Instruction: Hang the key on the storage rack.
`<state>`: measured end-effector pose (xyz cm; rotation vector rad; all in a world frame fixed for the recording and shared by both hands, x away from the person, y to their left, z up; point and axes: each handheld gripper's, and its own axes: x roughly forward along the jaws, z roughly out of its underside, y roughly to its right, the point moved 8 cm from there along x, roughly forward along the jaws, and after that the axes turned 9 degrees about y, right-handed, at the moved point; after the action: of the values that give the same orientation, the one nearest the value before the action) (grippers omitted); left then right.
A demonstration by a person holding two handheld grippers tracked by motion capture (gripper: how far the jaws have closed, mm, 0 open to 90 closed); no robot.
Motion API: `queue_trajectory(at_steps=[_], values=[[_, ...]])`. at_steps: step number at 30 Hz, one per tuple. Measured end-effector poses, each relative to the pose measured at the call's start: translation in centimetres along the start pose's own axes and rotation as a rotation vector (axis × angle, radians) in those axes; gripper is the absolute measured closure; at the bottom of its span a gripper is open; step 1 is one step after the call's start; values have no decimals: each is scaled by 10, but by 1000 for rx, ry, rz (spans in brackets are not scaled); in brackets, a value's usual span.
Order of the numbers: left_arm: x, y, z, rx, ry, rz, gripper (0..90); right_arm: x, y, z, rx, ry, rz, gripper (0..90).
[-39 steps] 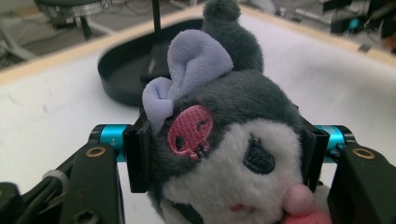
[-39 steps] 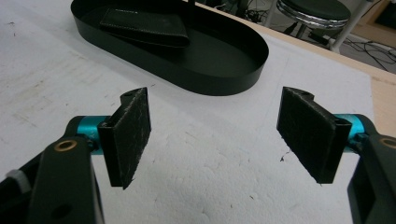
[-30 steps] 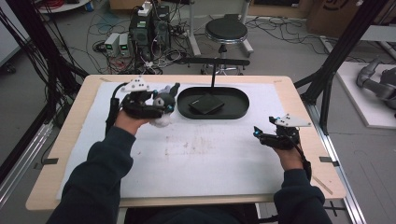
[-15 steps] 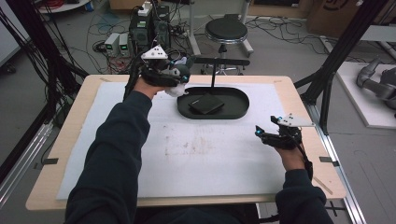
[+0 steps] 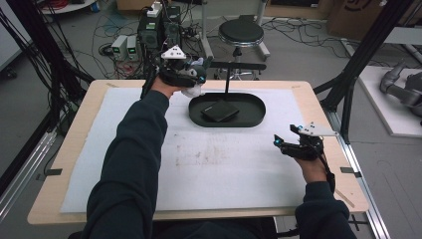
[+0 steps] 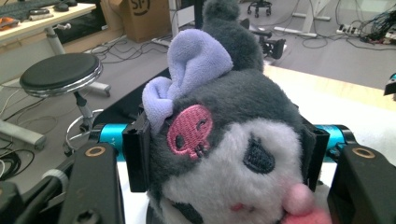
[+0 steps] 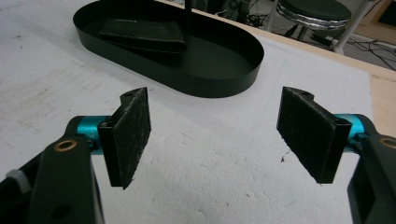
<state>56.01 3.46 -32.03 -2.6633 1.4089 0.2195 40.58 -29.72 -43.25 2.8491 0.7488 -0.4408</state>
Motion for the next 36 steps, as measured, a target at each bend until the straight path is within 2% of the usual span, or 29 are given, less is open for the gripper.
queue_trajectory(at_steps=[8, 10, 15, 21, 24, 28, 32, 36], values=[[-2, -14, 7, -15, -25, -46, 378, 0, -1, 1, -2, -3, -2, 265], [-2, -17, 10, -20, -40, -68, 375, 1, -1, 1, -2, -3, -2, 265], [1, -23, 12, -37, -41, -122, 371, 0, -1, 1, 0, -5, -3, 265], [8, -27, 21, -47, -74, -188, 366, -1, 0, 1, -1, -3, -4, 265], [12, -28, 28, -37, -90, -225, 366, -1, 0, 2, -3, -4, -4, 266], [14, -30, 45, -34, -125, -277, 366, -1, 0, 3, -2, -9, -6, 267], [16, -29, 58, -5, -170, -293, 366, -1, 0, 4, -2, -9, -6, 266], [20, -27, 61, 6, -182, -306, 366, -1, 0, 4, -3, -14, -7, 267]])
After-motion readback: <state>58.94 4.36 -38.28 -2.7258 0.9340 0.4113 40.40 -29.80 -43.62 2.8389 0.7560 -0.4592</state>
